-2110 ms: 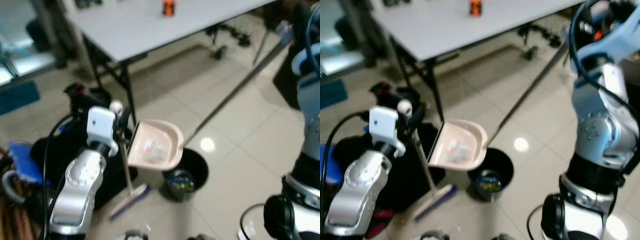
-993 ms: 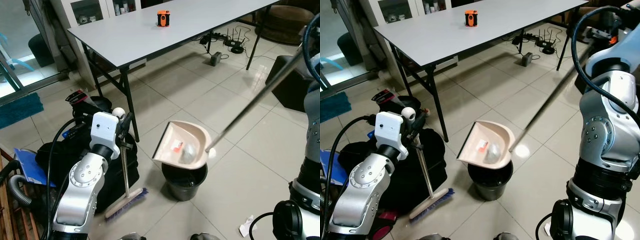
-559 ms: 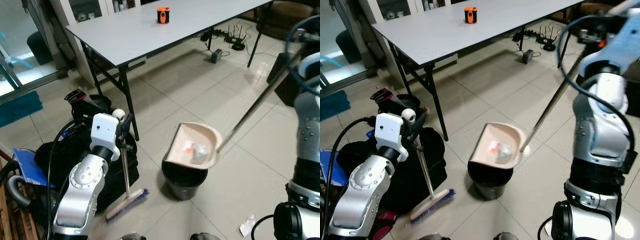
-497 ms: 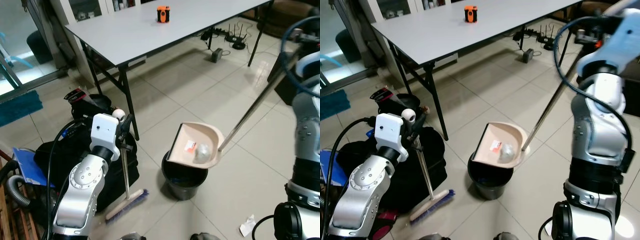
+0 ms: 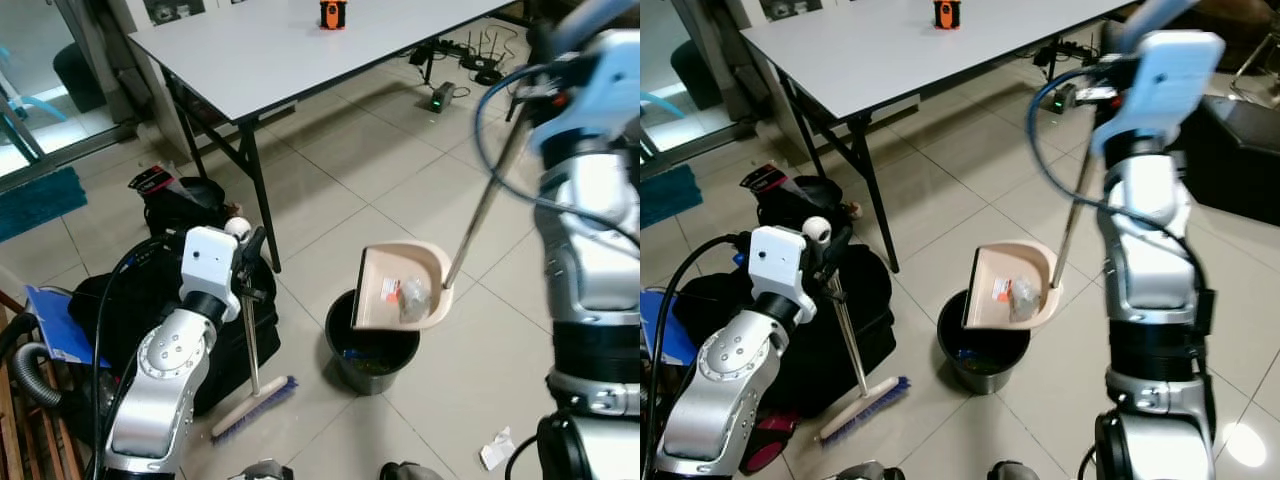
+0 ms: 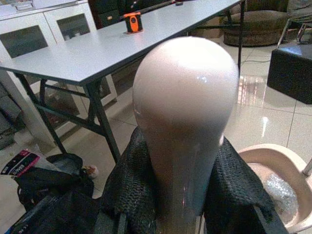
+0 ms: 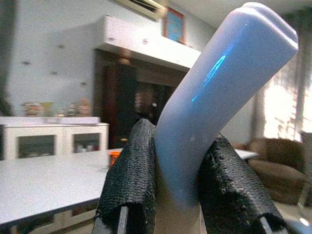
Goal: Sweep floor
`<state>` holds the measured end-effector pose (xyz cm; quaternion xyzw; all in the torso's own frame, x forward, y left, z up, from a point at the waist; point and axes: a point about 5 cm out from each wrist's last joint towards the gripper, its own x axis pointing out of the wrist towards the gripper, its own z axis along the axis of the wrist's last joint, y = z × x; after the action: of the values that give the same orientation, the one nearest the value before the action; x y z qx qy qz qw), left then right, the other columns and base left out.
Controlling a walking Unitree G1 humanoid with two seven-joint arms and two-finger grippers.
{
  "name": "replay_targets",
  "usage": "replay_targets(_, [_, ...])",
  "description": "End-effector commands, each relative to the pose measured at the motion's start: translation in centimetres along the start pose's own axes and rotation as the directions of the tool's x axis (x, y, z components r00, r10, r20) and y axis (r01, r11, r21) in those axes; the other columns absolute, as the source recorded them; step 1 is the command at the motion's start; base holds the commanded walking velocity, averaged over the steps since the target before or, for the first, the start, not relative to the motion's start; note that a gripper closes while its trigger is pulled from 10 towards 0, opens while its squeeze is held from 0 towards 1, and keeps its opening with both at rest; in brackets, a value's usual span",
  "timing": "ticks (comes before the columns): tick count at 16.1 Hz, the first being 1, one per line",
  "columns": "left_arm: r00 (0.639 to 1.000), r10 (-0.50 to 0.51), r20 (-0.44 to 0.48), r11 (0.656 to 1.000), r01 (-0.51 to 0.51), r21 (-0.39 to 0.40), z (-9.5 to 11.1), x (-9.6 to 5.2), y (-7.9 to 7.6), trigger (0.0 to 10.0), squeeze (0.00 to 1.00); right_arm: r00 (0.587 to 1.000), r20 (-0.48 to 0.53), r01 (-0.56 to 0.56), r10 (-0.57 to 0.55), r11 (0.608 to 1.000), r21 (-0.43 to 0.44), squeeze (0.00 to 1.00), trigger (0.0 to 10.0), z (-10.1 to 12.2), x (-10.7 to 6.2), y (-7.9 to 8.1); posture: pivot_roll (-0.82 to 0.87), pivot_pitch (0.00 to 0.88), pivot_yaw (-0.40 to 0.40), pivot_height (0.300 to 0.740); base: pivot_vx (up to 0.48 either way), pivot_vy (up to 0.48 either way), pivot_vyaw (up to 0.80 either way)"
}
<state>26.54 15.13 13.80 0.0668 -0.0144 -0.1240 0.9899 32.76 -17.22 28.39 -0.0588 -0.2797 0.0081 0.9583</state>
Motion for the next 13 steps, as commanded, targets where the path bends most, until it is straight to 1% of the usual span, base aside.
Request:
replay_targets(1, [0.999, 0.000, 0.033, 1.000, -0.001, 0.020, 0.8, -0.1, 0.0, 10.0, 0.00, 0.996, 0.074, -0.057, 0.058, 0.998, -0.020, 0.00, 10.0, 1.0, -0.1, 1.1, 0.00, 0.086, 0.063, 0.740, 0.000, 0.000, 0.00])
replay_targets(3, [0.999, 0.001, 0.035, 1.000, -0.001, 0.022, 0.9, -0.1, 0.0, 10.0, 0.00, 0.981, 0.108, -0.156, 0.159, 0.987, -0.037, 0.00, 10.0, 1.0, -1.0, 3.5, 0.00, 0.086, 0.066, 0.740, 0.000, 0.000, 0.00])
replay_targets(4, [0.999, -0.001, 0.037, 1.000, 0.000, 0.024, 0.9, 0.0, 0.0, 10.0, 0.00, 0.960, 0.128, -0.243, 0.250, 0.968, -0.069, 0.00, 10.0, 1.0, -1.7, 5.2, 0.00, 0.087, 0.065, 0.740, 0.000, 0.000, 0.00])
replay_targets(5, [0.999, -0.001, 0.037, 1.000, 0.000, 0.024, 0.9, 0.0, 0.0, 10.0, 0.00, 0.954, 0.132, -0.260, 0.268, 0.963, -0.076, 0.00, 10.0, 1.0, -1.9, 5.6, 0.00, 0.087, 0.065, 0.740, 0.000, 0.000, 0.00])
replay_targets(6, [0.999, -0.002, 0.037, 1.000, 0.001, 0.026, 0.9, 0.0, 0.0, 10.0, 0.00, 0.931, 0.152, -0.319, 0.332, 0.942, -0.101, 0.00, 10.0, 1.1, -2.5, 6.8, 0.00, 0.086, 0.064, 0.740, 0.000, 0.000, 0.00])
replay_targets(7, [0.999, -0.003, 0.036, 1.000, 0.002, 0.027, 0.9, -0.1, 0.0, 10.0, 0.00, 0.896, 0.176, -0.389, 0.408, 0.911, -0.135, 0.00, 10.0, 1.3, -3.2, 8.1, 0.00, 0.086, 0.063, 0.740, 0.000, 0.000, 0.00])
replay_targets(8, [0.999, -0.003, 0.036, 1.000, 0.002, 0.027, 0.9, -0.1, 0.0, 10.0, 0.00, 0.896, 0.176, -0.389, 0.408, 0.911, -0.135, 0.00, 10.0, 1.3, -3.2, 8.1, 0.00, 0.086, 0.063, 0.740, 0.000, 0.000, 0.00])
replay_targets(9, [0.999, -0.003, 0.037, 1.000, 0.002, 0.028, 0.9, -0.1, -0.1, 10.0, 0.00, 0.858, 0.191, -0.450, 0.477, 0.876, -0.172, 0.00, 10.0, 1.3, -4.0, 9.3, 0.00, 0.086, 0.061, 0.740, 0.000, 0.000, 0.00])
replay_targets(10, [0.999, -0.003, 0.037, 1.000, 0.002, 0.029, 0.9, -0.1, -0.1, 10.0, 0.00, 0.838, 0.196, -0.476, 0.508, 0.858, -0.193, 0.00, 10.0, 1.2, -4.4, 9.8, 0.00, 0.084, 0.060, 0.740, 0.000, 0.000, 0.00])
replay_targets(11, [0.999, -0.006, 0.036, 1.000, 0.005, 0.031, 0.8, -0.1, -0.2, 10.0, 0.00, 0.803, 0.200, -0.519, 0.561, 0.824, -0.229, 0.00, 10.0, 1.2, -5.0, 10.6, 0.00, 0.082, 0.060, 0.740, 0.000, 0.000, 0.00])
replay_targets(13, [0.999, -0.007, 0.036, 0.999, 0.006, 0.031, 0.8, -0.1, -0.2, 10.0, 0.00, 0.780, 0.197, -0.545, 0.594, 0.800, -0.251, 0.00, 10.0, 1.2, -5.4, 11.1, 0.00, 0.082, 0.060, 0.740, 0.000, 0.000, 0.00])
